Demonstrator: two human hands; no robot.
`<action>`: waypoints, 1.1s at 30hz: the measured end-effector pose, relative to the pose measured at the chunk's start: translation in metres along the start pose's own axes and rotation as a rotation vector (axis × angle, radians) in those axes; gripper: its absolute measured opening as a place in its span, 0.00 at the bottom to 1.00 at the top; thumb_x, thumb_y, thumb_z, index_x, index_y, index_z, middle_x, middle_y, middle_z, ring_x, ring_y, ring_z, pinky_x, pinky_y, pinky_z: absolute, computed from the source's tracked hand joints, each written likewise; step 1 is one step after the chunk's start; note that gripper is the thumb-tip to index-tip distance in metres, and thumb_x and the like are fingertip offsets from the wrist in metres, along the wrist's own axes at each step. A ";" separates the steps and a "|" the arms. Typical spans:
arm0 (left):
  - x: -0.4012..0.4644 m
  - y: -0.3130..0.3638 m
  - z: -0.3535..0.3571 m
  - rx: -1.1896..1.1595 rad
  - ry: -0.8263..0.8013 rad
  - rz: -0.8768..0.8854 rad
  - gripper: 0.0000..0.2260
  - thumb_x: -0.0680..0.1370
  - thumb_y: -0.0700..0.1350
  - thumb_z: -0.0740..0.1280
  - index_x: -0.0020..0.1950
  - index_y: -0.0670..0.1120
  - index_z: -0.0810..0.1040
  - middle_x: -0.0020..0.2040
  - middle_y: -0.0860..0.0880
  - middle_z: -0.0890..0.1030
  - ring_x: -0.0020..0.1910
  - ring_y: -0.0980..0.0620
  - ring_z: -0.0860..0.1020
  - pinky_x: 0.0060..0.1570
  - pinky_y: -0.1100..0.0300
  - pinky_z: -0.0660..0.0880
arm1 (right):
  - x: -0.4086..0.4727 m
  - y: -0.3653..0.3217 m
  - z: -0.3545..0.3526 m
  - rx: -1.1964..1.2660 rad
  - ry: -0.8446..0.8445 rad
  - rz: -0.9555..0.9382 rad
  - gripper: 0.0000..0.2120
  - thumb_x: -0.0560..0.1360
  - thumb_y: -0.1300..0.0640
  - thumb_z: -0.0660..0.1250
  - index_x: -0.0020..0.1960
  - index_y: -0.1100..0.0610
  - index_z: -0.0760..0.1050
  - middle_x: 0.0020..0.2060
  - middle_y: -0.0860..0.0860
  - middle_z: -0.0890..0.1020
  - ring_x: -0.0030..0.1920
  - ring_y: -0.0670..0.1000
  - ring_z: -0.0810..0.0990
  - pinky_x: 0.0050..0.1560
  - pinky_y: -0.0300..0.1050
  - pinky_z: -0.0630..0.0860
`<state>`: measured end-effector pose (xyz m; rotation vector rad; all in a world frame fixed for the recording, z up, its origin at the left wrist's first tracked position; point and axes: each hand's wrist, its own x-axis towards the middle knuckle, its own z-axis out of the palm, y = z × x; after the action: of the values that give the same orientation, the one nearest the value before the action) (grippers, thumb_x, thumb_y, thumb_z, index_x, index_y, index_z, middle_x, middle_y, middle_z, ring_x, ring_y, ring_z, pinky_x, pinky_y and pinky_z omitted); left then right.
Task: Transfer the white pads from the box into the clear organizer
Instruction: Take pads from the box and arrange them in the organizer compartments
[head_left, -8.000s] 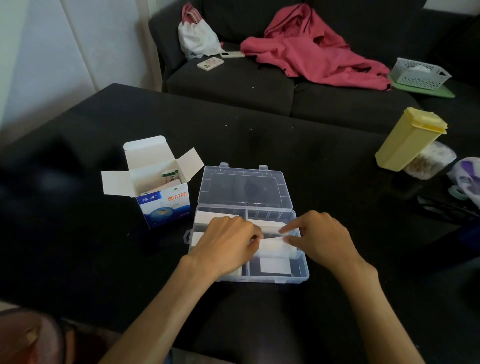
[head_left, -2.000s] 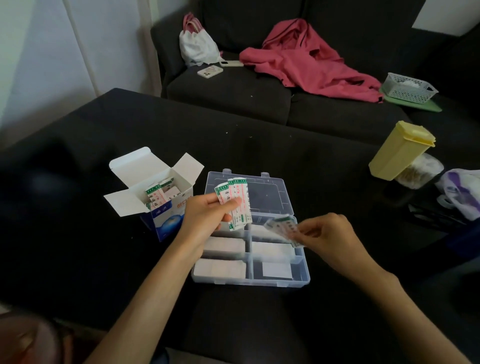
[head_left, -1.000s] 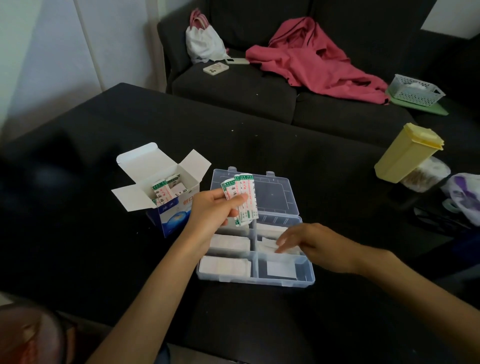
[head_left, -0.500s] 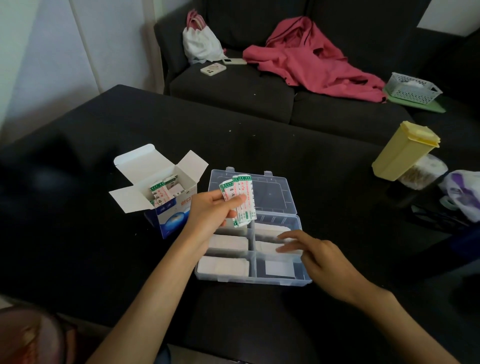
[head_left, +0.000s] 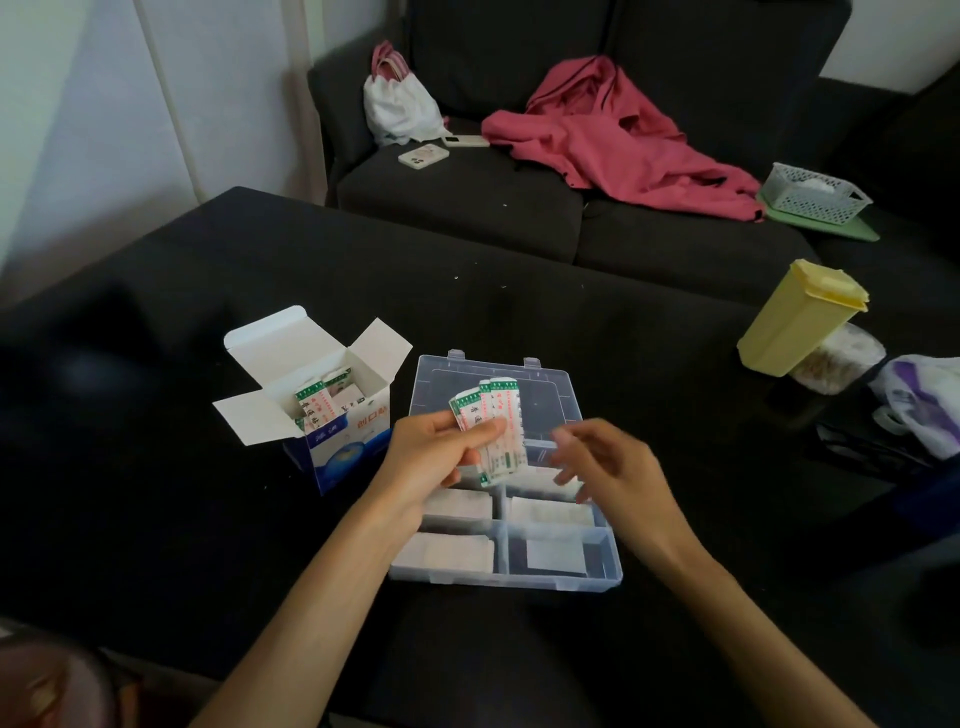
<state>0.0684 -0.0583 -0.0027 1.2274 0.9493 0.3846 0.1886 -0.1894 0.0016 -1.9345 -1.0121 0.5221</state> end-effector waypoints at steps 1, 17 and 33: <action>-0.001 0.001 0.001 -0.028 -0.014 -0.016 0.08 0.72 0.46 0.73 0.50 0.49 0.81 0.40 0.51 0.84 0.27 0.60 0.73 0.29 0.70 0.69 | 0.003 -0.008 0.002 0.141 0.011 0.087 0.08 0.75 0.50 0.64 0.53 0.51 0.75 0.43 0.46 0.82 0.41 0.42 0.82 0.37 0.35 0.77; -0.005 0.003 0.001 0.056 -0.009 0.114 0.07 0.73 0.44 0.72 0.50 0.51 0.81 0.41 0.55 0.83 0.33 0.62 0.81 0.25 0.74 0.69 | 0.006 -0.011 0.021 0.531 -0.012 0.452 0.06 0.72 0.55 0.70 0.48 0.56 0.79 0.39 0.49 0.85 0.39 0.46 0.84 0.36 0.37 0.75; -0.003 0.001 0.002 -0.043 -0.005 0.079 0.04 0.74 0.44 0.70 0.47 0.53 0.81 0.39 0.54 0.84 0.32 0.59 0.76 0.26 0.72 0.67 | 0.004 -0.005 0.018 0.598 0.172 0.392 0.07 0.74 0.54 0.67 0.50 0.54 0.79 0.44 0.50 0.84 0.46 0.47 0.82 0.41 0.39 0.73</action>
<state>0.0684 -0.0619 -0.0005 1.2288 0.8860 0.4615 0.1761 -0.1753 -0.0036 -1.5914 -0.3039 0.7616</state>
